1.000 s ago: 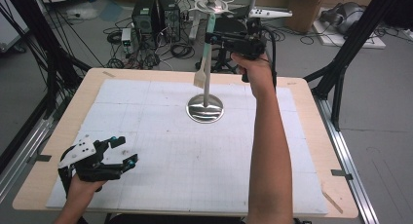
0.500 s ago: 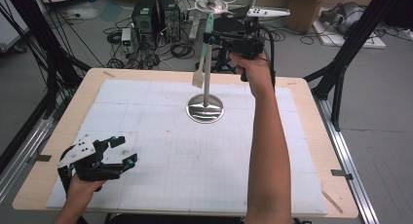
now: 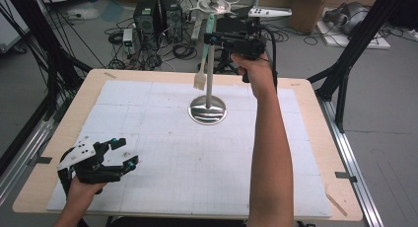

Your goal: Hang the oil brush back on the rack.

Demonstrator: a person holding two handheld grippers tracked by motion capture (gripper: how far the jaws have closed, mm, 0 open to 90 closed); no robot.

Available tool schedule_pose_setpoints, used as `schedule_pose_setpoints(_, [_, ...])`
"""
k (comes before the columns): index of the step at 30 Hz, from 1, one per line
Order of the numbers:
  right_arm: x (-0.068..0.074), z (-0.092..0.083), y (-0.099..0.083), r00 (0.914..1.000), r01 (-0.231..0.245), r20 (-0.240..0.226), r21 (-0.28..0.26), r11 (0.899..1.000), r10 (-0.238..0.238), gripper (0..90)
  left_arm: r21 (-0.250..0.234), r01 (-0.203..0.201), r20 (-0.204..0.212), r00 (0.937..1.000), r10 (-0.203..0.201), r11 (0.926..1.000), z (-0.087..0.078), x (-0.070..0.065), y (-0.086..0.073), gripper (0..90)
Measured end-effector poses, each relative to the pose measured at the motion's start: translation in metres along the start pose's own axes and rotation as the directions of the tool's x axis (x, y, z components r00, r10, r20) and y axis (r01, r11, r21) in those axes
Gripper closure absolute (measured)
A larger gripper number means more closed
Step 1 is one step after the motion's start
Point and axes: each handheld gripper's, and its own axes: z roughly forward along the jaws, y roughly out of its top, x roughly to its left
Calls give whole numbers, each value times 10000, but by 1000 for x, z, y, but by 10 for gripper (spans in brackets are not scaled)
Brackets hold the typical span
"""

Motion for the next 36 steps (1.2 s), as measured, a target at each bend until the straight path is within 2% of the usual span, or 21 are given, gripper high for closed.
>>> schedule_pose_setpoints(11, [-5, 1, -2, 9983, -185, 555, 62, 9998, 182, 818, -16, 16, -36, 10000, -16, 10000, 0, 1, 0, 205])
schedule_pose_setpoints(14, [-3, 3, -3, 9971, -140, 753, 277, 9995, 119, 812, 2, 32, -57, 10000, -32, 10000, -1, 1, 0, 205])
schedule_pose_setpoints(15, [-2, 2, -2, 9960, -41, 899, 302, 9995, 13, 790, 13, 42, -55, 10000, -42, 10000, -1, 2, -1, 205])
schedule_pose_setpoints(16, [0, 2, -2, 9937, 82, 1111, 317, 9995, -117, 705, 5, 62, -72, 10000, -61, 10000, -1, 2, -1, 205])
schedule_pose_setpoints(17, [1, 1, -2, 9910, 170, 1319, 331, 9993, -212, 660, 14, 89, -86, 9999, -89, 10000, -2, 3, -1, 205])
schedule_pose_setpoints(19, [5, -1, -4, 9851, 345, 1671, 381, 9987, -404, 622, 1, 127, -97, 9999, -127, 9999, -2, 3, -2, 205])
schedule_pose_setpoints(20, [8, -3, -6, 9814, 390, 1864, 387, 9985, -456, 562, 6, 170, -119, 9998, -169, 9999, -3, 4, -3, 205])
schedule_pose_setpoints(21, [11, -5, -8, 9723, 476, 2269, 413, 9980, -558, 474, 28, 179, -115, 9998, -178, 9998, -3, 4, -3, 205])
schedule_pose_setpoints(22, [14, -8, -11, 9599, 585, 2718, 435, 9973, -682, 436, 35, 210, -98, 9997, -209, 9998, -3, 4, -3, 205])
schedule_pose_setpoints(24, [24, -16, -19, 9331, 957, 3433, 496, 9942, -1070, 419, -17, 253, -69, 9997, -254, 9997, -4, 4, -3, 208])
schedule_pose_setpoints(26, [30, -25, -30, 9129, 1106, 3912, 368, 9932, -1162, 349, -46, 336, -38, 9994, -336, 9994, -5, 5, -4, 208])
schedule_pose_setpoints(28, [36, -34, -43, 8966, 1008, 4308, 276, 9945, -1028, 301, -107, 418, -12, 9991, -418, 9991, -5, 5, -4, 208])
schedule_pose_setpoints(30, [43, -45, -58, 8829, 915, 4594, 345, 9952, -971, 268, -70, 468, -7, 9989, -468, 9989, -6, 5, -4, 207])
schedule_pose_setpoints(31, [47, -50, -66, 8788, 917, 4667, 400, 9950, -997, 248, -71, 469, 21, 9989, -469, 9989, -6, 5, -5, 208])
schedule_pose_setpoints(32, [52, -55, -74, 8684, 914, 4854, 438, 9948, -1012, 227, -62, 505, 43, 9987, -505, 9987, -6, 5, -5, 207])
schedule_pose_setpoints(34, [62, -64, -92, 8592, 846, 5013, 582, 9947, -1024, 196, -159, 630, 66, 9980, -629, 9979, -6, 5, -5, 207])
schedule_pose_setpoints(35, [67, -69, -102, 8566, 780, 5056, 701, 9945, -1029, 190, -191, 662, 72, 9978, -660, 9976, -6, 5, -5, 207])
schedule_pose_setpoints(36, [67, -69, -102, 8566, 780, 5056, 701, 9945, -1029, 190, -191, 662, 72, 9978, -660, 9976, -6, 5, -5, 207])
